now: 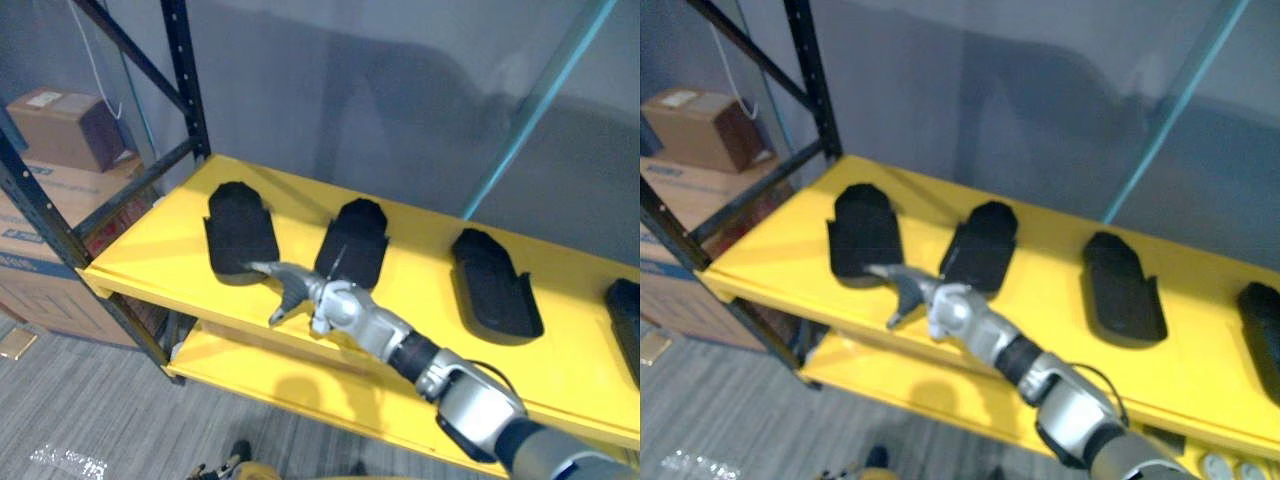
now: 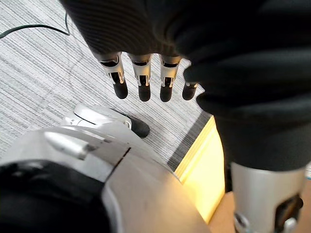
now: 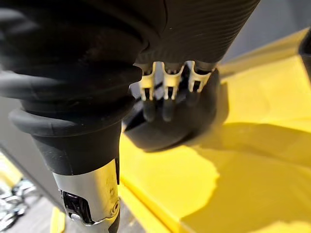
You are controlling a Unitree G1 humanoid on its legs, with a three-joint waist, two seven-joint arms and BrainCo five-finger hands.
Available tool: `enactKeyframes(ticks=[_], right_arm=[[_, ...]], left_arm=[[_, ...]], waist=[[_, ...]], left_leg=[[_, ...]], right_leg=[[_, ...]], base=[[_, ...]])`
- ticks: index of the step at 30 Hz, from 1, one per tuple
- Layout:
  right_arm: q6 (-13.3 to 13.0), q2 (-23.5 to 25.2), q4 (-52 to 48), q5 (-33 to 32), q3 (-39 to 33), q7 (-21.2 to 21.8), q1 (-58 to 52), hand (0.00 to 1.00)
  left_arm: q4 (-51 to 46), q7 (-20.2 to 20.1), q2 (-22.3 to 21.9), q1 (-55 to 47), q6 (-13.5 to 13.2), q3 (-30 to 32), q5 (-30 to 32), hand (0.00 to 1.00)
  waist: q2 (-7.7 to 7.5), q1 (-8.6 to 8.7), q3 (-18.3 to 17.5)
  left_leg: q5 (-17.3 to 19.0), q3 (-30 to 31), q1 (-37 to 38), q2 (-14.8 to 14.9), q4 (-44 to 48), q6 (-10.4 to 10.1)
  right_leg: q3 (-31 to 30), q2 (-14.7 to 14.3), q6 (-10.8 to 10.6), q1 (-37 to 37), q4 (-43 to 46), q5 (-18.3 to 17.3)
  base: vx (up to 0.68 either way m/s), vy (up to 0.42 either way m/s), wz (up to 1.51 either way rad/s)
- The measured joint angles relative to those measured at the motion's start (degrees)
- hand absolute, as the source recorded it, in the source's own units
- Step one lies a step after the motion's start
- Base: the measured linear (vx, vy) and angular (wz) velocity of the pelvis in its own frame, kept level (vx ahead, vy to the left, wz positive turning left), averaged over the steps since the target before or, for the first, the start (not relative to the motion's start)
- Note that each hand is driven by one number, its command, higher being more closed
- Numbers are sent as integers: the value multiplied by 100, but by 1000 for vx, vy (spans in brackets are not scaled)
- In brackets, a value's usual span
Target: Walk over and take plastic housings, then place them on the shelf
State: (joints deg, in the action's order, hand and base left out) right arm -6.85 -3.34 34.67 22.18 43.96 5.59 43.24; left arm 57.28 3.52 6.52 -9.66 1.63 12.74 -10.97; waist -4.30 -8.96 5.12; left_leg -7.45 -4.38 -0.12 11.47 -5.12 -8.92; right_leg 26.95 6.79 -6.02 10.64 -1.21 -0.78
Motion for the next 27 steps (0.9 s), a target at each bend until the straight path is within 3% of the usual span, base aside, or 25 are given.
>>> enactKeyframes(ticks=[3, 6, 13, 18, 27], right_arm=[[-361, 47, -11, -250, 38, 363, 29, 0], [-480, 45, -157, -554, 251, 554, 85, 0], [-606, -108, -1151, -833, 388, 339, 373, 0], [-632, -131, -1184, -361, 347, 165, 676, 0], [-328, -49, -1096, 709, 166, -13, 710, 0]], left_arm=[[-49, -9, -19, 2, -18, 4, 10, 0], [-49, -14, -18, 3, -19, 4, 12, 0], [-50, -17, -15, 9, -17, -1, 36, 0], [-49, 15, -6, 6, -13, -45, 32, 0], [-58, 99, 23, 11, 91, -62, 4, 0]], waist=[[18, 0, 12], [15, 1, 12], [-8, 11, 10], [-79, 12, 4], [-126, -40, 41]], left_leg=[[3, -9, 4, 1, 0, 3], [12, -29, 7, 1, 0, 8], [20, -76, 23, 6, 1, 6], [21, -82, 34, 7, 0, 7], [22, -64, 53, 7, 0, 8]], right_leg=[[-1, -3, -1, 9, -19, 0], [-8, 0, -2, 7, -24, 1], [-31, 2, -45, 3, -33, 28], [-37, 2, -48, 10, -32, 30], [-21, 1, -19, 42, -33, 12]], base=[[0, 0, 0], [0, 0, 0], [0, 0, -1], [0, 0, 0], [0, 0, 0]])
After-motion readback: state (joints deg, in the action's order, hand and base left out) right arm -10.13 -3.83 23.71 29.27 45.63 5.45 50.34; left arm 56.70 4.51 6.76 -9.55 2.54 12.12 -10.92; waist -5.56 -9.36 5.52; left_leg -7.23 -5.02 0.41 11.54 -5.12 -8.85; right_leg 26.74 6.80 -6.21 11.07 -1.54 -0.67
